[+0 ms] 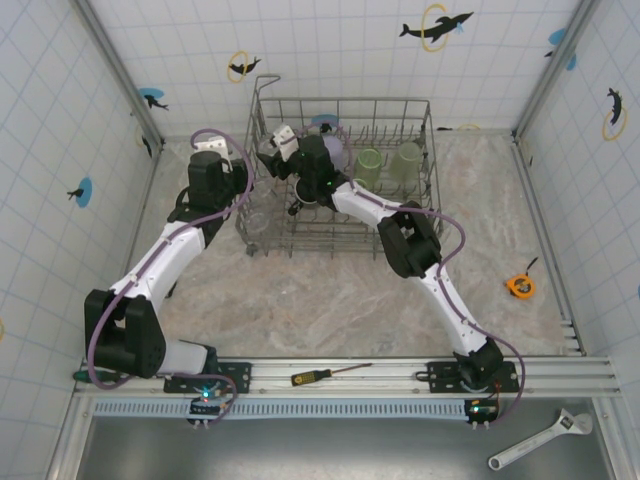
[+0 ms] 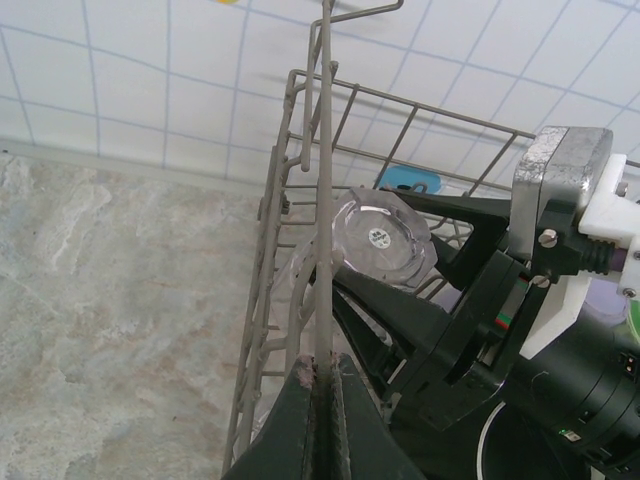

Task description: Load the cups into the dish rack

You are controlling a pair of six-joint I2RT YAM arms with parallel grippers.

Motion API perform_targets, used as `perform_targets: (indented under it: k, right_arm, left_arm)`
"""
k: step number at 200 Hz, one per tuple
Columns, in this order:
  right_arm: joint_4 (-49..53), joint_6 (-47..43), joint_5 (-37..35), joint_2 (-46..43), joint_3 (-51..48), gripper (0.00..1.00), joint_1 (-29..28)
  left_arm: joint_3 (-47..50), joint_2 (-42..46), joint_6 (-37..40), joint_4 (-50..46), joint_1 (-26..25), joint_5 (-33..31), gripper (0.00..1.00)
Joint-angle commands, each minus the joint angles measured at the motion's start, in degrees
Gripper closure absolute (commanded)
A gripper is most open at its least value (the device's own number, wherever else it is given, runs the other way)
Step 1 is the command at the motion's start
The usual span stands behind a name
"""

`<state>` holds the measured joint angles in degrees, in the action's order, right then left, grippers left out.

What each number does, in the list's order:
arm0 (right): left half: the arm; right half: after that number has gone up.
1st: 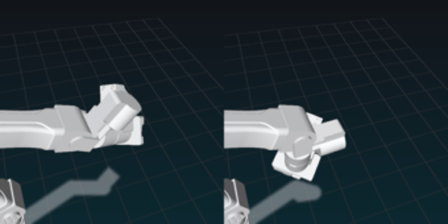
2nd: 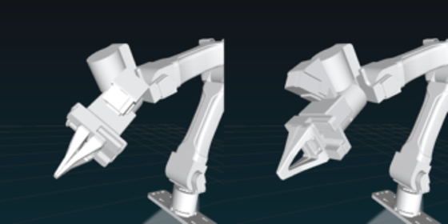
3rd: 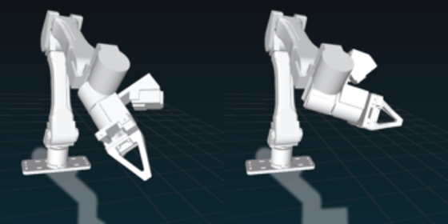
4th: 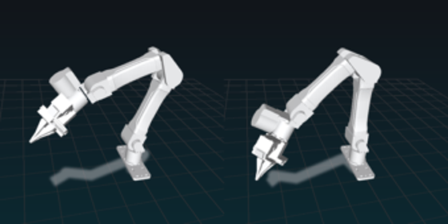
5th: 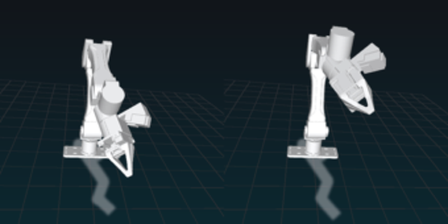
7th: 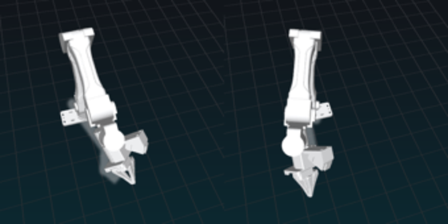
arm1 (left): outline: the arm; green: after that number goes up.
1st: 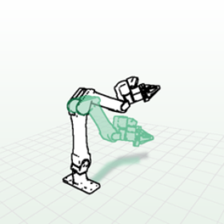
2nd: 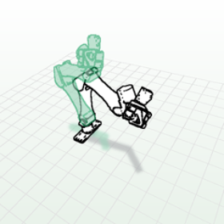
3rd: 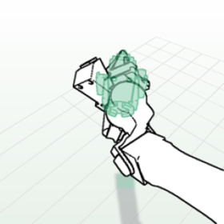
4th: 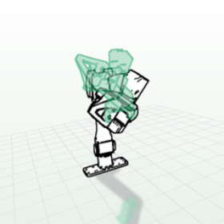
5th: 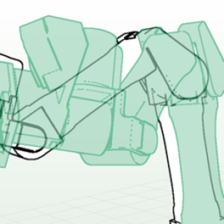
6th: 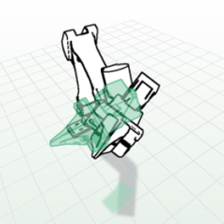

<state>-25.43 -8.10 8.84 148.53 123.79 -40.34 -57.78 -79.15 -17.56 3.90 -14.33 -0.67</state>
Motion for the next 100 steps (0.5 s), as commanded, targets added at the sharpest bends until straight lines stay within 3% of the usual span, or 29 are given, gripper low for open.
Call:
perform_targets:
  k: [1,30,50,68,100]
  right_arm:
    - [0.5,-2.4,-1.4,-2.2,-0.3,0.46,-0.8]
    - [1.6,-3.8,-2.1,-2.2,-0.3,0.46,-1.3]
    - [2.0,-4.2,-2.6,-1.9,-0.3,0.44,-1.4]
    - [2.1,-4.2,-2.9,-1.8,-0.3,0.39,-1.4]
    - [1.8,-4.1,-3.0,-1.5,-0.4,0.27,-1.5]
  left_arm:
    - [2.3,-1.2,0.2,-6.6,-3.3,7.5,1.00]
    - [2.3,-1.3,-0.1,-6.8,-3.3,5.7,0.90]
    - [-0.4,-1.2,-0.2,-6.7,-3.3,5.0,0.77]
    - [-1.3,-1.3,-0.3,-6.6,-3.2,4.4,0.58]
    - [-2.8,-1.4,-0.4,-6.6,-3.3,3.5,0.48]
